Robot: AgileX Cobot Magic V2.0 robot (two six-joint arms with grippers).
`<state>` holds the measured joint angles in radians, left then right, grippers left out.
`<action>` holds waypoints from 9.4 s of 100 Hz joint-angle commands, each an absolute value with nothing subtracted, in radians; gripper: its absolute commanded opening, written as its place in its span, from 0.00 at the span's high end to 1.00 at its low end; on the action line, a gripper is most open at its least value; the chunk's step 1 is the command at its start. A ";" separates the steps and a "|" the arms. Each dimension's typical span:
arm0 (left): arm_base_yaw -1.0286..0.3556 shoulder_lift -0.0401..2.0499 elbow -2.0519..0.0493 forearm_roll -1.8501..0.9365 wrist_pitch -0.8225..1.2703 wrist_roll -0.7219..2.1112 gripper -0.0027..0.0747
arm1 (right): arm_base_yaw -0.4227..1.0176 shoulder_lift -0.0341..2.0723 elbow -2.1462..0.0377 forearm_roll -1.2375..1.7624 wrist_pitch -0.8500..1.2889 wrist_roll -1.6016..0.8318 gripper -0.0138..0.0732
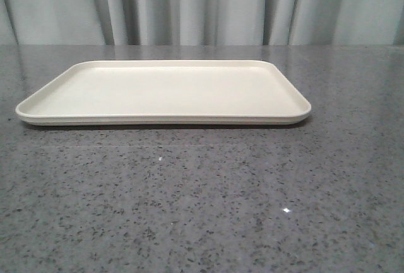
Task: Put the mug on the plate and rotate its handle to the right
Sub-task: 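Lower the open left gripper over the white mug's rim, then close the left gripper on the mug rim and lift it, then carry the mug over the cream tray and lower it down, then open the left gripper and raise it away from the mug, then lower the open right gripper onto the mug rim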
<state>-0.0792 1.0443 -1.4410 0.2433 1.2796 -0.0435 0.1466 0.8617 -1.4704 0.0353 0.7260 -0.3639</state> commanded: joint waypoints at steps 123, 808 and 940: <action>-0.077 1.029 -0.987 0.280 1.207 -0.052 0.54 | 0.145 0.934 -1.497 0.028 0.712 -0.367 0.31; -0.515 0.854 -1.474 0.511 1.261 -0.133 0.99 | 0.148 1.154 -1.531 0.601 0.813 -0.535 0.31; -0.515 0.854 -1.472 0.463 1.261 -0.136 0.99 | 0.377 1.724 -1.607 0.836 0.912 -0.631 0.31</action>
<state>-0.5148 0.8557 -1.4529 0.4471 1.2806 -0.1233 0.3750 1.7520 -1.5684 0.7871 0.9437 -0.6222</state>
